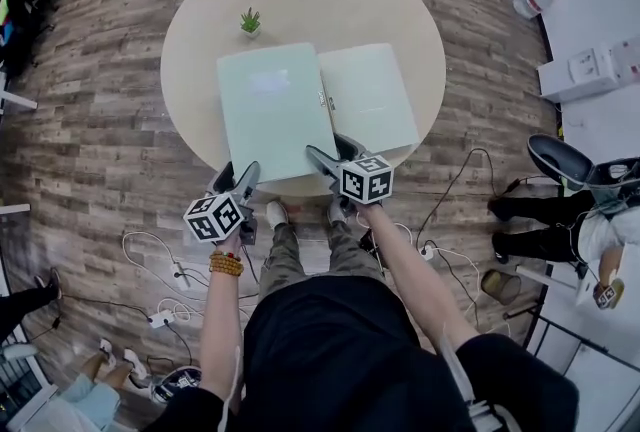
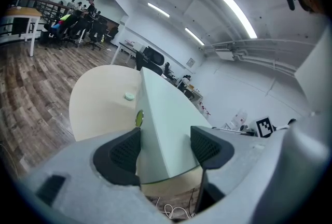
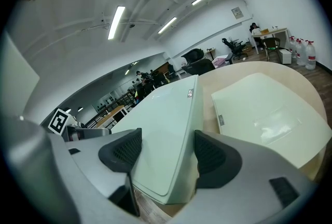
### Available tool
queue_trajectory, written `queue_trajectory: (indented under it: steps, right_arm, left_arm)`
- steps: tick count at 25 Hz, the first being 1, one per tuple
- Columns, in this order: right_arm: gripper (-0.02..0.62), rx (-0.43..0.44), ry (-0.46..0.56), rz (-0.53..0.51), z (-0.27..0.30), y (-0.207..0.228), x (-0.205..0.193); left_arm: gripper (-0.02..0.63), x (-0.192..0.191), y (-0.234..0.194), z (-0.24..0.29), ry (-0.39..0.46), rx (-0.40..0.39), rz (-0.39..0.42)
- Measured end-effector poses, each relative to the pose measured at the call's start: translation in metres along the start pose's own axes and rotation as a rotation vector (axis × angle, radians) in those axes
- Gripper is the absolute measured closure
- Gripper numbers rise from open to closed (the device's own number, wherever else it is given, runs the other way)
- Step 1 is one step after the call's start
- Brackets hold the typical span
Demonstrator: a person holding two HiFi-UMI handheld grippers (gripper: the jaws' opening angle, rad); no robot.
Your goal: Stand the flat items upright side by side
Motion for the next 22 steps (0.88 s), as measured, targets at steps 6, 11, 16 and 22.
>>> queue_trajectory:
  steps: [6,11,16,22]
  right_arm:
    - [0.278,-0.018,0.007,0.011,-0.024,0.021,0.003]
    - [0.278,-0.033,0.008,0.017,-0.045,0.040,0.006]
    - [0.278,-0.040,0.015,0.024,-0.064,0.053,0.008]
    - [0.278,-0.055,0.022,0.012,-0.081,0.069,0.015]
  left_arm:
    - [0.296,-0.002,0.028,0.017,-0.006,-0.016,0.018]
    - [0.296,-0.004,0.050,0.031,-0.013,-0.033,0.022]
    - [0.296,-0.005,0.072,0.039,-0.005,-0.043,0.041]
    - [0.296,-0.007,0.090,0.054,-0.006,-0.058,0.031]
Point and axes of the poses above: the fingertips, and each gripper's own axes: z forward along the fingers, y to its right, x out of its top, the point moved 6 cm from there along -z, backward along the fingers, and after that the axes turned 8 degrees about -y, right-handed, at the moved point
